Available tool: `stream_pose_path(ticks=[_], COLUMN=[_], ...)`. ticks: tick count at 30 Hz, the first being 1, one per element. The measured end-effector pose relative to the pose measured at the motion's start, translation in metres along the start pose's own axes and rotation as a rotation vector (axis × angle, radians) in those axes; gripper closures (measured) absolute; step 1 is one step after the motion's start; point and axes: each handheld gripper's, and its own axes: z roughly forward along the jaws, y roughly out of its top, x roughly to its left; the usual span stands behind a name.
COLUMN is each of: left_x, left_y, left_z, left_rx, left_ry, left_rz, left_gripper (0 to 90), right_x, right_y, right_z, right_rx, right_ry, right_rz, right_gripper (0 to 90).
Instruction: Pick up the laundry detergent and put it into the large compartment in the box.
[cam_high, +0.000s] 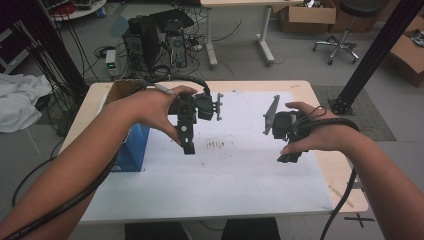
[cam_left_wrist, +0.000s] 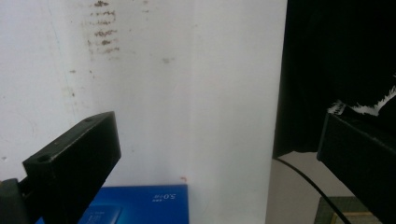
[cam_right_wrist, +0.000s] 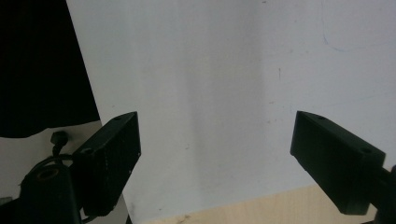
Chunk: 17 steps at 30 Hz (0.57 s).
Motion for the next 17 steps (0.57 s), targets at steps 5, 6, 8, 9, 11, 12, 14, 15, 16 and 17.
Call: stream_pose_path(ticks=[5, 6, 8, 9, 11, 12, 14, 15, 16, 17], left_x=[0.003, 0.004, 0.006, 0.006, 0.008, 0.008, 0.010, 0.010, 0.011, 0.011], left_y=[-0.007, -0.008, -0.010, -0.010, -0.012, -0.013, -0.014, -0.015, -0.015, -0.015], left_z=[-0.001, -0.001, -0.002, -0.002, -0.001, -0.001, 0.000, 0.000, -0.001, -0.001], left_rx=[0.012, 0.012, 0.004, 0.004, 0.004, 0.007, 0.007, 0.003, 0.000, 0.000], left_ry=[0.013, 0.016, 0.015, 0.015, 0.018, 0.018, 0.020, 0.023, 0.021, 0.021], left_rz=[-0.013, -0.014, -0.020, -0.020, -0.031, -0.032, -0.037, -0.037, -0.041, -0.041], left_gripper=[0.1, 0.1, 0.1, 0.1, 0.1, 0.0, 0.1, 0.0, 0.1, 0.1], right_x=[-0.002, -0.002, -0.003, -0.003, -0.004, -0.004, -0.004, -0.004, -0.003, -0.003], right_y=[0.006, 0.006, 0.007, 0.008, 0.008, 0.009, 0.009, 0.010, 0.010, 0.010], right_z=[0.001, 0.001, 0.001, 0.002, 0.003, 0.003, 0.003, 0.003, 0.003, 0.003], right_rx=[0.002, -0.002, -0.004, -0.001, 0.003, 0.006, 0.002, 0.001, 0.001, 0.001], right_ry=[0.004, 0.004, 0.003, 0.004, 0.001, 0.002, 0.002, 0.002, 0.002, 0.000], right_rz=[-0.011, -0.010, -0.010, -0.011, -0.013, -0.017, -0.011, -0.015, -0.015, -0.015], right_gripper=[16.3, 16.3, 16.3, 16.3, 16.3, 16.3, 16.3, 16.3, 16.3, 16.3])
